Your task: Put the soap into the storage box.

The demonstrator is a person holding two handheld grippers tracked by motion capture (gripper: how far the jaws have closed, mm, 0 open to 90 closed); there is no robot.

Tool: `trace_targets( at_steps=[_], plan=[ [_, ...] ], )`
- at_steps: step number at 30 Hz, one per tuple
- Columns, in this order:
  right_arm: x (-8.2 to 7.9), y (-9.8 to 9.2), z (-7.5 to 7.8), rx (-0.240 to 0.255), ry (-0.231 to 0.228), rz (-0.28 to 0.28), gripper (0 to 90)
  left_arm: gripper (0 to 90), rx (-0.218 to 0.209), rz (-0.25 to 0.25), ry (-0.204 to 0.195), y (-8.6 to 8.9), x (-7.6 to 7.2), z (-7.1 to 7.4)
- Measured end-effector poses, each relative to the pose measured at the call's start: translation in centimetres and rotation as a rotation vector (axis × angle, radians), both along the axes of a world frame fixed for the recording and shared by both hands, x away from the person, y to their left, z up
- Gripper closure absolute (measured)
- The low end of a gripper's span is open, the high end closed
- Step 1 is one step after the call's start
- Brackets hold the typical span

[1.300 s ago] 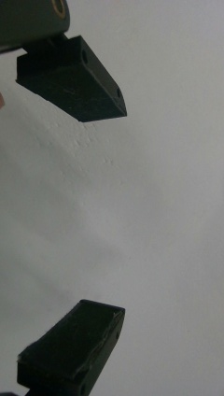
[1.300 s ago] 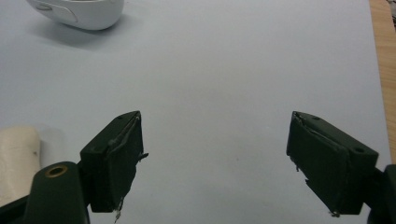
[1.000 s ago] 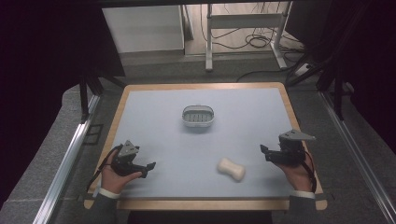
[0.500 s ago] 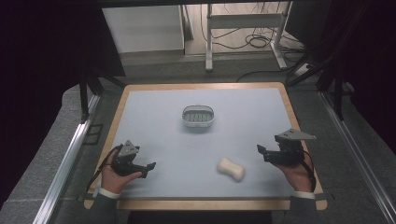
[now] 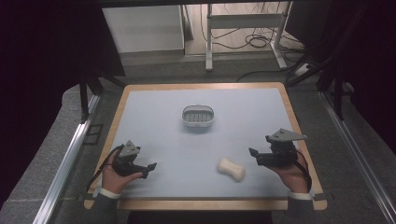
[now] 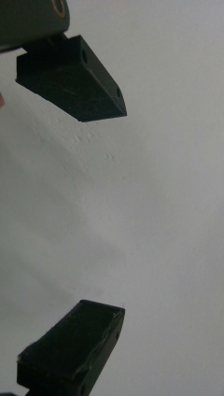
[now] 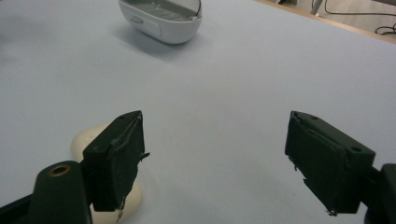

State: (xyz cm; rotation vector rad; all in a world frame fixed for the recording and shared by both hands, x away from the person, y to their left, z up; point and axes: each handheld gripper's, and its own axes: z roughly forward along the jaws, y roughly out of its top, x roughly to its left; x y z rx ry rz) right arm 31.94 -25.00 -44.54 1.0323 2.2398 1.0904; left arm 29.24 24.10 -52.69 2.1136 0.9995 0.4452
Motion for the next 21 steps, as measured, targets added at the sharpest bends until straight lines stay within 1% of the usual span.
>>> trace_targets(
  at_steps=[2,5,6,7,8,10,11,13,14,16,17,18,19,21],
  plan=[
    [0.0,0.4,-0.1,-0.01,0.018,0.018,20.2,6.1,0.003,-0.005,0.002,0.0,0.0,0.0],
    [0.0,1.0,-0.2,-0.034,0.026,0.042,20.3,6.1,0.001,-0.004,0.001,0.0,0.0,0.0],
    [-0.1,1.4,-0.2,-0.041,0.032,0.073,20.0,6.1,0.001,-0.003,0.0,0.0,0.0,0.0],
    [-0.1,1.6,-0.3,-0.049,0.037,0.091,20.0,6.1,0.002,-0.003,0.0,0.0,0.0,0.0],
    [-0.1,1.6,-0.3,-0.049,0.037,0.091,20.0,6.1,0.002,-0.003,0.0,0.0,0.0,0.0],
    [-0.2,2.1,-0.4,-0.067,0.046,0.12,20.0,6.1,0.002,-0.003,0.0,0.0,0.0,-0.1],
    [-0.2,2.6,-0.5,-0.079,0.062,0.13,20.0,6.0,0.003,-0.004,0.002,0.0,0.1,-0.1],
    [-0.2,2.8,-0.6,-0.084,0.069,0.135,20.0,6.1,0.003,-0.005,0.003,-0.1,0.0,-0.1],
    [-0.2,3.2,-0.8,-0.097,0.079,0.143,20.0,6.1,0.002,-0.005,0.003,-0.1,0.0,-0.1],
    [-0.2,3.3,-0.9,-0.103,0.085,0.146,20.0,6.0,0.002,-0.006,0.002,-0.1,0.0,-0.1],
    [-0.2,3.7,-1.1,-0.116,0.098,0.151,20.2,6.1,0.001,-0.006,0.001,0.0,0.0,-0.1],
    [-0.2,3.7,-1.1,-0.116,0.098,0.151,20.2,6.1,0.0,-0.006,0.001,0.0,0.0,0.0],
    [-0.2,4.0,-1.2,-0.138,0.104,0.164,20.3,6.1,-0.002,-0.006,0.001,0.0,0.0,0.0],
    [-0.3,4.1,-1.2,-0.141,0.108,0.166,20.3,6.1,0.0,-0.005,0.001,0.0,0.0,-0.1]
  ],
)
